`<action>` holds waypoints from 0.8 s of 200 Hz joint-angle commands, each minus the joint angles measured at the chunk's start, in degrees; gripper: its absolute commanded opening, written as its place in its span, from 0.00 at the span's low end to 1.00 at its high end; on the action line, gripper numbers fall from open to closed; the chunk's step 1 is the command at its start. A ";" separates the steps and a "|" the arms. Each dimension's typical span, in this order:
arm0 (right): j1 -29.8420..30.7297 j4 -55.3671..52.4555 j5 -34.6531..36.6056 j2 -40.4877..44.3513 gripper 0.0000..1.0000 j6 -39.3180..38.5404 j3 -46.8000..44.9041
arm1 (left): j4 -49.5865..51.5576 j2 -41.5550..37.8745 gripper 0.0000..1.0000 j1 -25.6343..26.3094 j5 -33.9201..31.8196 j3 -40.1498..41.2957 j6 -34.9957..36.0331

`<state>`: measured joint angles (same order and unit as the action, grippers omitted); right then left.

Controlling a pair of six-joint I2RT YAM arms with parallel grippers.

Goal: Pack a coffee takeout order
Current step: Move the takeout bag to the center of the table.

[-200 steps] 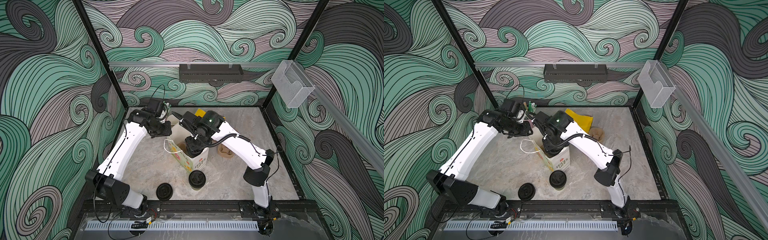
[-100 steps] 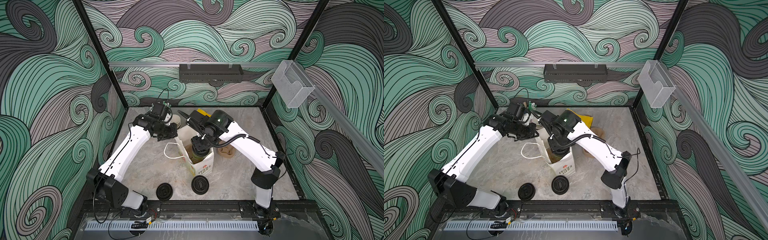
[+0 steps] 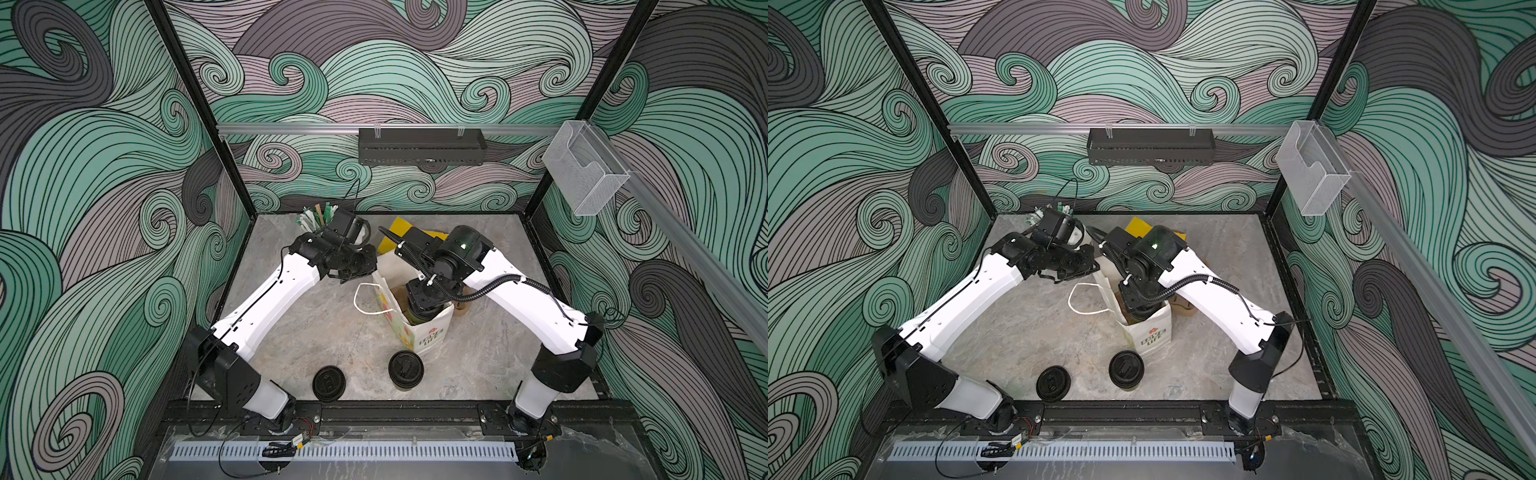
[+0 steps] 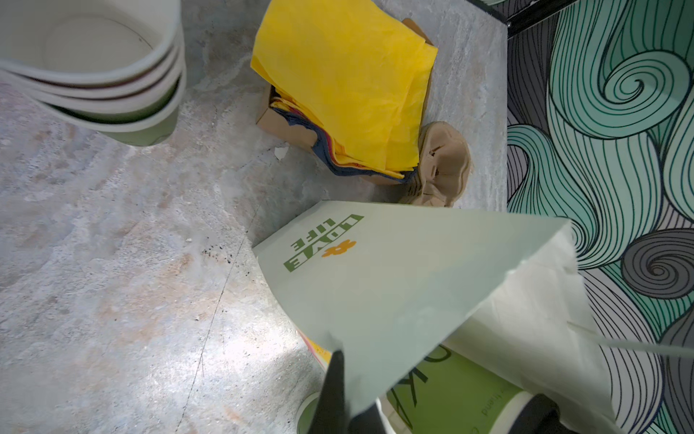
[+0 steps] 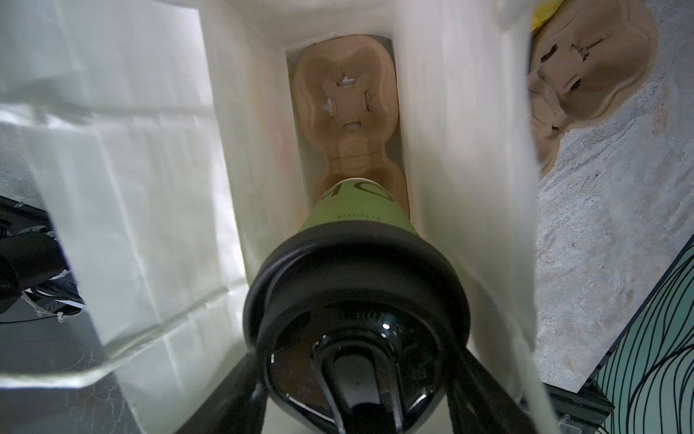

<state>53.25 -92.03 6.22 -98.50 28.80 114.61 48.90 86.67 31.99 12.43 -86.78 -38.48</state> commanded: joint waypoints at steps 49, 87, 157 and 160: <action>-1.68 -11.13 1.58 4.15 0.67 2.39 -4.90 | -2.08 2.39 0.07 3.61 1.51 -3.30 1.07; -3.22 -11.09 2.23 4.33 0.67 2.40 -5.44 | -2.69 1.70 0.28 3.62 -0.20 -3.55 1.89; -3.77 -11.15 1.49 3.80 0.67 2.47 -5.71 | -2.76 -4.12 0.65 2.84 -5.80 -5.76 3.87; -3.78 -11.13 1.30 3.74 0.67 2.45 -5.71 | -2.50 -4.51 0.65 2.82 -5.91 -5.77 3.79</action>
<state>49.60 -92.05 7.09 -95.42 30.48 109.34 45.36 86.02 35.33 8.86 -89.38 -36.27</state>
